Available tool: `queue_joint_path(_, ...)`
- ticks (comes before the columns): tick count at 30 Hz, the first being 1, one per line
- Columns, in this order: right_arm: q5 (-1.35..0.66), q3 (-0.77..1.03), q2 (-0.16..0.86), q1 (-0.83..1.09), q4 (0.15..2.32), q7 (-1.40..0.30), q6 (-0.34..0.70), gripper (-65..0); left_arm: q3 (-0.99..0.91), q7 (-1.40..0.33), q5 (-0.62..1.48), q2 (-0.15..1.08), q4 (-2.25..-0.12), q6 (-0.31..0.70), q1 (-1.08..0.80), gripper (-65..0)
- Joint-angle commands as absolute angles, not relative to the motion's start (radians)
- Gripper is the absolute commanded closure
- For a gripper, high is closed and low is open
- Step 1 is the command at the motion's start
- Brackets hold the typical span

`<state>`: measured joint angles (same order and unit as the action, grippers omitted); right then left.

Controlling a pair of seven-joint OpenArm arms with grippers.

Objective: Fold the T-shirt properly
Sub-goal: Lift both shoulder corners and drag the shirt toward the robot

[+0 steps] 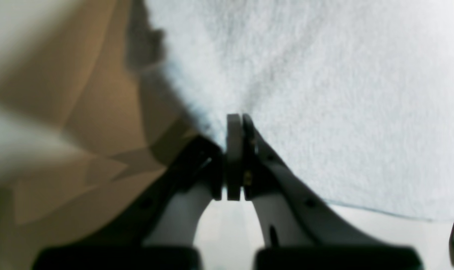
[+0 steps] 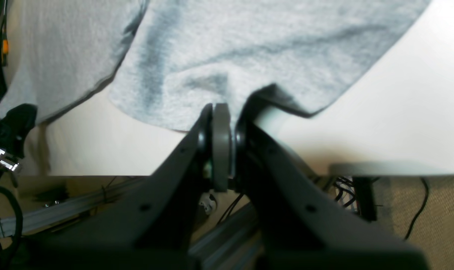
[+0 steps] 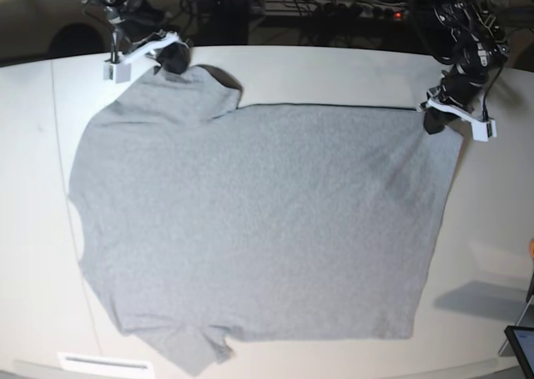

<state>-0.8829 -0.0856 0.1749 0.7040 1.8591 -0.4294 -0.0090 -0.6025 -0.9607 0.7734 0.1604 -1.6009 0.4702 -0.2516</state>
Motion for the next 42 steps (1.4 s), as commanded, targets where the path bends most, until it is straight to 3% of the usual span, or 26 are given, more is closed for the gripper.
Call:
queue_joint_path(1, -0.883, -0.085, 0.177, 0.711, 1.880, -0.424, 0.001, 0.0, -0.604, -0.941, 0.796, 0.177, -1.639, 0.470, -0.255, 0.0)
queue_joint_path(9, -0.888, -0.088, 0.240, 0.670, 1.972, -0.456, -0.002, 0.0, -0.610, -1.024, 0.800, 0.176, -1.747, 0.446, -0.259, 0.0)
queue_joint_path(28, -0.889, -0.084, 0.234, 0.409, 1.975, -0.667, -0.002, 0.0, -0.662, -1.030, 0.802, 0.160, -1.767, 0.441, -0.240, 0.0)
queue_joint_path(35, -0.891, -0.081, 0.232, 0.320, 1.975, -0.742, -0.004, 0.0, -0.653, -1.035, 0.805, 0.148, -1.773, 0.348, -0.231, 0.0)
queue_joint_path(42, -0.891, -0.079, 0.232, 0.252, 1.975, -0.782, -0.004, 0.0, -0.687, -1.207, 0.805, 0.131, -1.782, 0.344, -0.147, 0.0)
